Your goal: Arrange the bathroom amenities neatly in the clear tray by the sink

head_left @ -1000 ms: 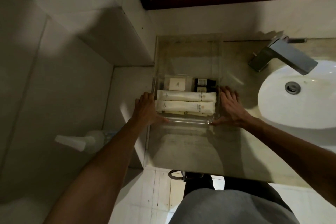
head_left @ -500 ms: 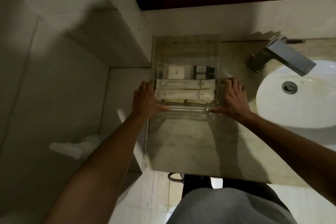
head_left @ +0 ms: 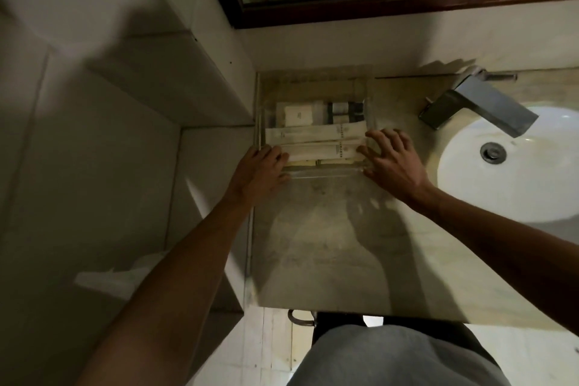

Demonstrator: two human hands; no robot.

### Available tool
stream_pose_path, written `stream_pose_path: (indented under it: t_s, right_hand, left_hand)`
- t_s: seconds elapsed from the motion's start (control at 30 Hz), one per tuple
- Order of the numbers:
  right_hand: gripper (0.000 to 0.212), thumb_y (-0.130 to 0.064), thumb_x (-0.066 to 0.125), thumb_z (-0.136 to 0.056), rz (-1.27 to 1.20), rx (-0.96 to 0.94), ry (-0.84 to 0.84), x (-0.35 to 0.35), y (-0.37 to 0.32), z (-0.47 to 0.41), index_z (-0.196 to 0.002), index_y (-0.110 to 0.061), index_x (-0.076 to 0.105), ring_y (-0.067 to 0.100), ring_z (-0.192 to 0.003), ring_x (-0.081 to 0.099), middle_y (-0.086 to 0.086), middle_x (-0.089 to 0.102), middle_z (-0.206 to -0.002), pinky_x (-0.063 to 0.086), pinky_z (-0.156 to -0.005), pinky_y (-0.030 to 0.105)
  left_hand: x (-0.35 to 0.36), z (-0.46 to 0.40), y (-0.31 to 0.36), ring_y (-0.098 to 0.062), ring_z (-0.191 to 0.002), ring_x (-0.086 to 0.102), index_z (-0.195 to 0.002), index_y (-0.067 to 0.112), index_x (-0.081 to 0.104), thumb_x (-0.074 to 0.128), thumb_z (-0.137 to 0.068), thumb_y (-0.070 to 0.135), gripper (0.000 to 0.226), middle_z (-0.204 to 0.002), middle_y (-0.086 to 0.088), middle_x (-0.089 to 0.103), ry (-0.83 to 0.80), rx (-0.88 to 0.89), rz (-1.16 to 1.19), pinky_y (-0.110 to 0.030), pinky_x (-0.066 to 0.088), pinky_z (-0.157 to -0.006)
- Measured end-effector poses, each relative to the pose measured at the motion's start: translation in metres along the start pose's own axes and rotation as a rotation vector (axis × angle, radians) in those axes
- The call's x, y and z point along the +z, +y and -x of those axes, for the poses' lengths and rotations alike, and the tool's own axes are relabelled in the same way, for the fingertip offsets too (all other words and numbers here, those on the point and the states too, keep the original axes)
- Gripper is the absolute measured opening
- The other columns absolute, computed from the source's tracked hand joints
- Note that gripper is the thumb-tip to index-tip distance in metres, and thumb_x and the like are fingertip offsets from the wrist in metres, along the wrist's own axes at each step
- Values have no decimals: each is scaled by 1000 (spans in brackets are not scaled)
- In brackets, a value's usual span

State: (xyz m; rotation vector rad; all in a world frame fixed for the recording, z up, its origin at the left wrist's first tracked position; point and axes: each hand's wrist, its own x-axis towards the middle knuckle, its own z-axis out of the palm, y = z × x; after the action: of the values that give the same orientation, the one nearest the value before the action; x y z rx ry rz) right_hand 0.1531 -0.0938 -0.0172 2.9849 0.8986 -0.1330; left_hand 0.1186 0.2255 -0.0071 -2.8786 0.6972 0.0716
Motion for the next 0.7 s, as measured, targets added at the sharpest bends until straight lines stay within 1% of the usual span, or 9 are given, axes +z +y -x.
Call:
stream_pose_path:
  t_s: [0.1,0.2,0.27,0.4,0.43,0.53,0.6,0.63,0.7]
  right_hand:
    - [68,-38,78,-76,-32,37,33,-4,1,-10,-131,-13,49,39,-127,37,18,40,-139,32,-108,55]
    - [67,-38,79,-74,-84,83,59,-9,1,-22,-127,-14,44,36,-123,38,17,41,-136,33,-108,51]
    - [67,-37,78,-74,-97,102,71,-13,2,-29,-127,-15,43,35,-121,40,17,42,-136,33,-107,51]
    - [76,-39,79,-72,-100,144,69,-19,7,-50,-133,-17,40,37,-124,38,18,40,-140,32,-109,54]
    - [78,-40,79,-72,-105,141,71,-19,9,-55,-135,-18,39,38,-126,37,18,38,-141,30,-110,55]
    - [82,-41,78,-73,-81,108,11,-20,11,-64,-140,-19,37,38,-131,33,17,35,-146,25,-113,57]
    - [80,-38,76,-75,-89,106,-12,-18,8,-65,-141,-18,36,38,-132,32,17,35,-146,24,-114,56]
    - [79,-35,76,-76,-104,105,2,-16,7,-66,-142,-19,35,38,-133,31,16,34,-147,24,-114,56]
    - [82,-29,76,-75,-134,87,-7,-17,1,-61,-144,-19,32,37,-135,30,15,32,-148,22,-115,56]
  left_hand:
    - [-3,-7,0,-27,-98,58,-127,13,54,67,-85,45,54,-117,-10,57,15,-75,39,-40,46,-79]
    - [-3,-17,-6,-29,-97,57,-125,13,50,71,-81,42,56,-116,-12,56,37,-96,80,-40,47,-77]
    - [-2,-25,-12,-29,-98,56,-124,13,51,72,-81,41,56,-116,-11,55,42,-101,91,-40,46,-78]
    - [-5,-45,-17,-32,-106,55,-130,12,50,71,-81,34,57,-123,-14,54,31,-88,70,-43,46,-85]
    - [-5,-50,-19,-32,-107,55,-131,11,49,71,-81,33,59,-124,-15,53,25,-78,62,-43,46,-85]
    - [-4,-59,-20,-32,-107,53,-131,12,50,72,-78,31,61,-125,-14,53,6,-49,43,-43,45,-84]
    - [-3,-58,-18,-31,-105,54,-129,12,53,71,-78,29,56,-123,-13,55,-8,-60,22,-42,45,-83]
    - [-1,-57,-16,-31,-104,54,-128,12,54,70,-79,27,54,-122,-13,55,10,-76,27,-41,46,-82]
    - [-2,-52,-6,-30,-104,53,-128,13,52,70,-79,25,53,-121,-12,54,12,-124,86,-42,45,-82]
